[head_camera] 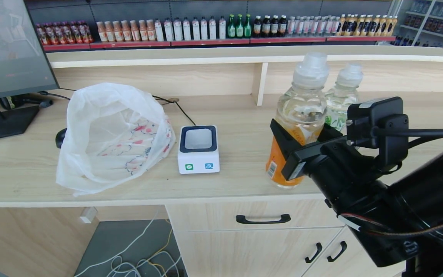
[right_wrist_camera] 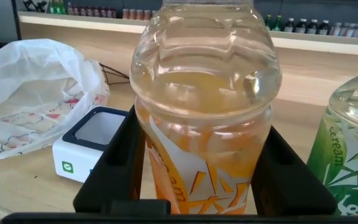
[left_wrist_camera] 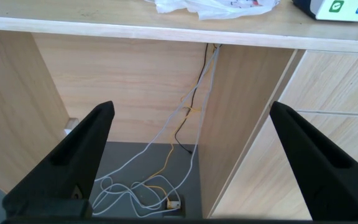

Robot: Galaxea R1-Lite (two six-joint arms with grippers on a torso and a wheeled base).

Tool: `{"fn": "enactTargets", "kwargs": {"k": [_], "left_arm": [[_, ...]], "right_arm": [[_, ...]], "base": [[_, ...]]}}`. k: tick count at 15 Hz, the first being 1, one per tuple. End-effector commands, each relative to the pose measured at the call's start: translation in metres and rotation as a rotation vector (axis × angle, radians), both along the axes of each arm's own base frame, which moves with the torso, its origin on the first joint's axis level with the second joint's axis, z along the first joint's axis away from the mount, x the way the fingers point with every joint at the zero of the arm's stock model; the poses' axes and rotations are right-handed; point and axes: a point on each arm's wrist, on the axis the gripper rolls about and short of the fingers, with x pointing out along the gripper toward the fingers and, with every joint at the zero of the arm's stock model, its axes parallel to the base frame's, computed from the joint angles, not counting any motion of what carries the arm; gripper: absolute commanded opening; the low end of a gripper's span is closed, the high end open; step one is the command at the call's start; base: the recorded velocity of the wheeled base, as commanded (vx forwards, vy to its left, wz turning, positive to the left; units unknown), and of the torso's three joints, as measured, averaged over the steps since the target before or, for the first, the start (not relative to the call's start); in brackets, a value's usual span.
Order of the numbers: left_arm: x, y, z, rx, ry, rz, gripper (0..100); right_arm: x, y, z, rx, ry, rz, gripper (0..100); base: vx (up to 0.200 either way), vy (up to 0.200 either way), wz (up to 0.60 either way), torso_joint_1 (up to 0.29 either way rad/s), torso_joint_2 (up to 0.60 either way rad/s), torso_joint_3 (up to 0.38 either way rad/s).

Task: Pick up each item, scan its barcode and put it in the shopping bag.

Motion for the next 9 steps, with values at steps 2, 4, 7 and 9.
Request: {"fn": "enactTargets", "kwargs": {"k": [2,4,7,9], "left_arm": [[0.0,0.0,0.0,-0.002,-0.001,0.001,100],[0.0,0.0,0.0,0.0,-0.001,-0.001,100],[0.0,0.0,0.0,0.003,-0.001,-0.001,100],[0.0,0.0,0.0,0.0,-0.001,0.001,100]], "right_arm": [[-0.0008,0.0055,0.01,0.061,-0.004,-0.043,0],[-0.0057,0.0082,0.0076,0.071,0.02,-0.065,0],[-0.0048,0.0087,0.0107,0.09,0.018,-0.082,0],[-0.0048,0.0087,0.0122,0.085,0.012,-0.085,0]], "base": [[0.0,0.2,0.0,0.005,0.0,0.0],[0.0,0.2,0.0,0.0,0.0,0.002],[0.0,0.2,0.0,0.009,0.01,0.004],[0.0,0.2,0.0,0.0,0.0,0.005]]}}
